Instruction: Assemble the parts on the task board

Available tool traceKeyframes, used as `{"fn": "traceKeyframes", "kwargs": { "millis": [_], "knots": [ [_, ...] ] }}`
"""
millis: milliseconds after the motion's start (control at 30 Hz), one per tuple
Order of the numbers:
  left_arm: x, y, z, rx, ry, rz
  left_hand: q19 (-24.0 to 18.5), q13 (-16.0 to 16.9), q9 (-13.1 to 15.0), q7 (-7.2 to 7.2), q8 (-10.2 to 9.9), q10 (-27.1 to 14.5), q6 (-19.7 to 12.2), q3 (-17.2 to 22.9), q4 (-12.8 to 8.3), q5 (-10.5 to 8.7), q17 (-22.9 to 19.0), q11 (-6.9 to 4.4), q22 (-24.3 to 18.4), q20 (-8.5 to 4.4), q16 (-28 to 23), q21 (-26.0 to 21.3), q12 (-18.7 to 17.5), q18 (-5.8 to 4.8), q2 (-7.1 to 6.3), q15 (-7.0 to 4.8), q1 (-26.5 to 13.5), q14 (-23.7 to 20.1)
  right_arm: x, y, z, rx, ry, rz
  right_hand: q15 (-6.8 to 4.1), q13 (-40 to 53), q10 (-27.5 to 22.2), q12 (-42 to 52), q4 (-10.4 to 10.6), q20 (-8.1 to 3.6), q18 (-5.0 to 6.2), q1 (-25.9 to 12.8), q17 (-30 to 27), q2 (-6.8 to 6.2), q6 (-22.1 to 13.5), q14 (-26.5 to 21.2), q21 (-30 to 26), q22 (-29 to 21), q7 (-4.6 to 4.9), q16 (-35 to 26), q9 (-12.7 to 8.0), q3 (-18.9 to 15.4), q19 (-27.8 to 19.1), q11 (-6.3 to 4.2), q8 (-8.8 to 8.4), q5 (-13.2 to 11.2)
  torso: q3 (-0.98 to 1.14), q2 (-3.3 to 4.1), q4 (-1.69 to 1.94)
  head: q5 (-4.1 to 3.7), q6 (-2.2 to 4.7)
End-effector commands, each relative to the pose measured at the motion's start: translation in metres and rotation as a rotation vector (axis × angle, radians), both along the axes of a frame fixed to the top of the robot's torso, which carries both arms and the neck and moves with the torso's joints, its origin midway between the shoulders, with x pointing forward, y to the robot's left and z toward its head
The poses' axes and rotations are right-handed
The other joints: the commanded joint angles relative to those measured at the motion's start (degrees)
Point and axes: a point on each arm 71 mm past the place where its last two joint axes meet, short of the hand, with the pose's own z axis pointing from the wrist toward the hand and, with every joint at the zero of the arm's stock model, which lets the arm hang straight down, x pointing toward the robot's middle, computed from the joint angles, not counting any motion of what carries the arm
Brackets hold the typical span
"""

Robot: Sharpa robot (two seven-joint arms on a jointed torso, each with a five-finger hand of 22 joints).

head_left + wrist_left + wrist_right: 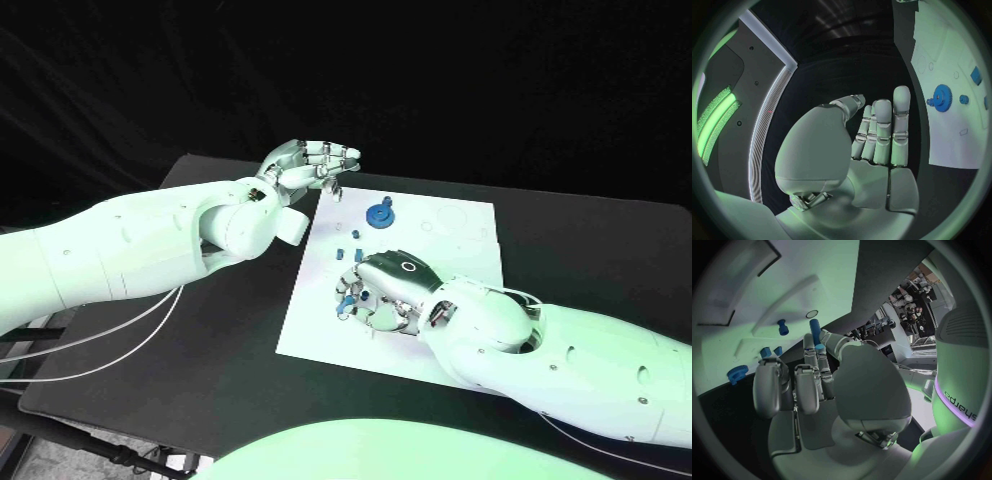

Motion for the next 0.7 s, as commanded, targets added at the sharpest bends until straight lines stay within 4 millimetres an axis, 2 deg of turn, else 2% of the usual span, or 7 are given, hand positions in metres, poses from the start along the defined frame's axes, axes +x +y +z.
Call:
{"fn": "traceKeyframes", "kwargs": {
  "millis": [33,300,700],
  "knots": [
    [-0.0007,-0.0028,0.0005,-0.012,0.000,-0.018,-0.31,0.05,0.03,0.04,-0.03,-0.41,-0.31,0.41,0.05,0.29,-0.06,0.05,-0.02,0.10,-0.13,-0.31,0.20,0.70,-0.01,0.05,-0.48,-0.54,-0.0012,0.0011,-0.0035,-0.040,-0.005,0.022,-0.07,0.04,0.82,-0.39,-0.28,-0.36,-0.73,0.18,-0.05,0.58,-0.16,2.81,-0.28,10.02,0.43,0.24,1.09,-0.03,1.46,-1.01,0.29,0.24,0.04,-0.02,-0.08,-0.04,-0.07],
    [-0.0007,-0.0026,0.0004,-0.011,0.001,-0.018,-0.31,0.05,0.03,0.04,-0.03,-0.41,-0.31,0.41,0.05,0.29,-0.06,0.05,-0.02,0.10,-0.13,-0.31,0.20,0.70,-0.01,0.05,-0.48,-0.54,-0.0006,0.0003,-0.0070,-0.072,0.000,0.023,-0.03,0.05,0.79,-0.48,-0.33,-0.34,-0.73,0.07,-0.09,0.57,-0.25,2.81,-0.32,10.01,0.48,0.23,1.11,0.05,1.45,-0.97,0.26,0.26,0.01,0.00,0.06,-0.07,-0.24],
    [-0.0005,-0.0022,0.0002,-0.010,0.002,-0.016,-0.30,0.10,0.05,0.04,0.03,-0.51,-0.35,0.45,0.03,0.29,-0.07,0.06,0.03,0.13,-0.10,-0.28,0.33,0.69,0.02,0.07,-0.58,-0.57,-0.0001,-0.0001,-0.0094,-0.109,-0.004,0.023,-0.03,0.05,0.79,-0.48,-0.33,-0.34,-0.73,0.07,-0.09,0.57,-0.25,2.81,-0.32,10.01,0.48,0.23,1.11,0.05,1.45,-0.97,0.26,0.26,-0.03,-0.02,-0.02,0.07,-0.37]
  ]
}}
